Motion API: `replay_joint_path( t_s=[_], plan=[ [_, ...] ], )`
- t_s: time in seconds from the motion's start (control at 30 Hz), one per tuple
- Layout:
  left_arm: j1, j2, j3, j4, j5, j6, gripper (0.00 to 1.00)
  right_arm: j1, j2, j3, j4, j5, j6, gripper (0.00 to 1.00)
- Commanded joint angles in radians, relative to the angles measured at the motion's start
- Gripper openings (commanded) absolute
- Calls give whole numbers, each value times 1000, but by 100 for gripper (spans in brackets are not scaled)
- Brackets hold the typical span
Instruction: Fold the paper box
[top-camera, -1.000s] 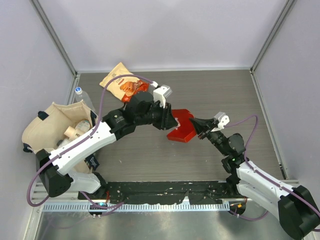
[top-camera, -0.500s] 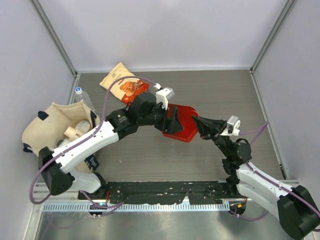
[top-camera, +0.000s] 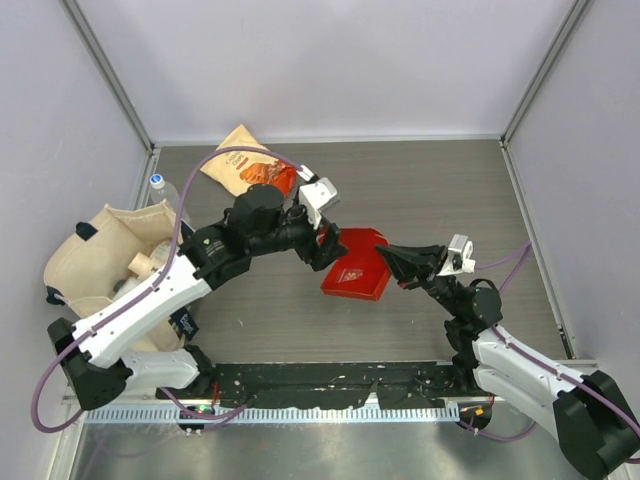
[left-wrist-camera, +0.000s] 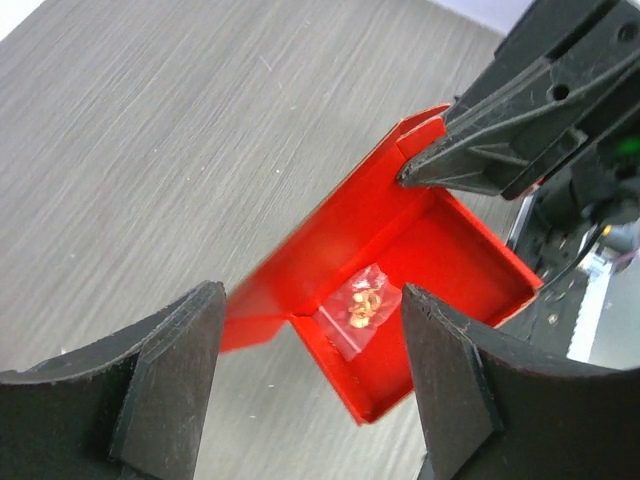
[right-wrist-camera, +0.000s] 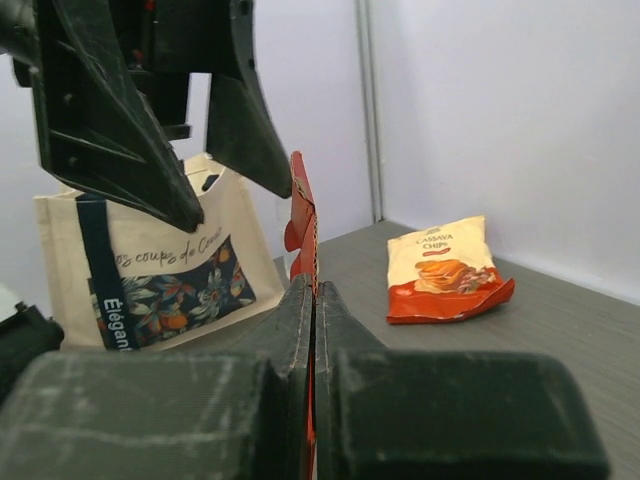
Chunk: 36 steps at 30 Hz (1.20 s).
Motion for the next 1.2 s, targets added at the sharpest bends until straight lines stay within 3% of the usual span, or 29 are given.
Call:
replay_joint_path(
  t_s=[0.0, 0.2, 0.3, 0.7, 1.0, 1.07, 1.17],
  plan=[
    [1, 53, 95, 10, 110, 239, 75, -2, -22, 40, 16, -84, 31, 1],
    [-1, 139, 152, -68, 223, 393, 71, -2, -38, 46, 1, -103, 35, 1],
    [5, 153, 161, -86, 265, 440, 63, -2, -44, 46, -2, -110, 36, 1],
    [34, 171, 177, -155, 268, 486, 0, -1, -61, 43, -77, -119, 24, 2],
    [34, 180, 163, -140, 174, 493, 0, -1, -136, 58, -366, -44, -67, 23],
    [36, 186, 151, -123, 156, 488, 0, 1, -148, 58, -410, -12, -74, 40],
    [36, 202, 149, -119, 147, 479, 0, -1, -185, 63, -537, 31, -99, 41]
  ],
)
